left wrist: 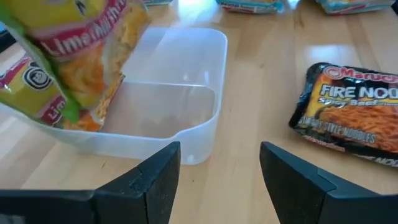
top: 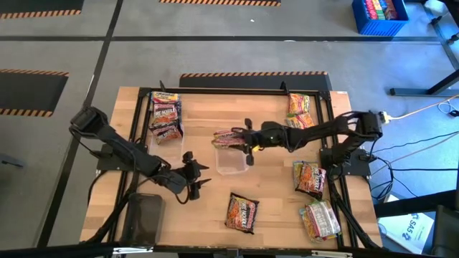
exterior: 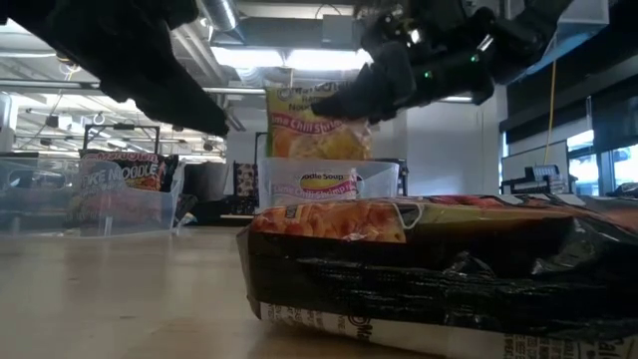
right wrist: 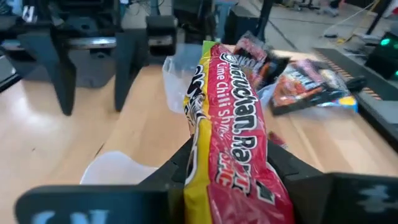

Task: Sort Maruchan noodles
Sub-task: Put the green noodle pack into the right transparent bin

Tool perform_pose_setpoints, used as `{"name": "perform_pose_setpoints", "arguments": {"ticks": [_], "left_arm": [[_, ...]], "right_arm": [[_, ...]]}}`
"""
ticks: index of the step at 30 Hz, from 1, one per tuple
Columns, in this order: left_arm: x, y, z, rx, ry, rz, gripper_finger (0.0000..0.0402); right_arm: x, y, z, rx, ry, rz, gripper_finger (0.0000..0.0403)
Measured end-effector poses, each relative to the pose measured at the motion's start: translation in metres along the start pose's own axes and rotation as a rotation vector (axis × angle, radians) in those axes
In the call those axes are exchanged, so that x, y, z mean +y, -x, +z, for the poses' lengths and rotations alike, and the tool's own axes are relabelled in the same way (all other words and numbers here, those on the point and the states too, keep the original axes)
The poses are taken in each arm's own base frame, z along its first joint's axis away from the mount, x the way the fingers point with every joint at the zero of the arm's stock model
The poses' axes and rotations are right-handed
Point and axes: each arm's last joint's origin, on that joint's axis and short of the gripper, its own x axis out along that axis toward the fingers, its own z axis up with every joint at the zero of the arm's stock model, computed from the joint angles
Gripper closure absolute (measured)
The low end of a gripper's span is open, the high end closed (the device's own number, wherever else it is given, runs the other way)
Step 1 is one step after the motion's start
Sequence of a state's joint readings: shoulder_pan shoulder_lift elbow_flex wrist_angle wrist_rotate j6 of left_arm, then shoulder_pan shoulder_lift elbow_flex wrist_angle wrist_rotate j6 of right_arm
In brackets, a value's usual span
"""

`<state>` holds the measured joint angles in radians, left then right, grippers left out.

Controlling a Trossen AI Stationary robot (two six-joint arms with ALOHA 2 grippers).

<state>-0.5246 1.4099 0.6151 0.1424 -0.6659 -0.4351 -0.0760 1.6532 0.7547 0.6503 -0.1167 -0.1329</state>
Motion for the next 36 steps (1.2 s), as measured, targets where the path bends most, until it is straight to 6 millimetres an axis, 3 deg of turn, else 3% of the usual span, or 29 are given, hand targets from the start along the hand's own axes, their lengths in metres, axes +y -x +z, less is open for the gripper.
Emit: {"name": "perform_pose_setpoints", "arguments": {"ticks": [11,20,25,31,36], "left_arm": [[-0.001,-0.003,0.000,-0.002,0.005,-0.004,0.0188],[-0.001,-0.003,0.001,-0.014,-0.008,-0.009,0.0188],[-0.001,-0.002,0.001,-0.014,-0.005,-0.009,0.0188],[-0.001,-0.002,0.001,-0.013,0.014,-0.009,0.0188],[-0.001,-0.002,0.001,-0.011,0.015,-0.014,0.0188]], "right_arm": [[-0.009,-0.013,-0.028,0.075,0.008,-0.016,0.0315],[-0.010,-0.014,-0.031,0.090,0.004,-0.024,0.0313],[-0.010,-0.019,-0.043,0.137,-0.019,-0.046,0.0306],[-0.010,-0.021,-0.049,0.155,-0.054,-0.051,0.0286],[-0.011,-0.021,-0.050,0.171,-0.048,-0.101,0.0244]]}}
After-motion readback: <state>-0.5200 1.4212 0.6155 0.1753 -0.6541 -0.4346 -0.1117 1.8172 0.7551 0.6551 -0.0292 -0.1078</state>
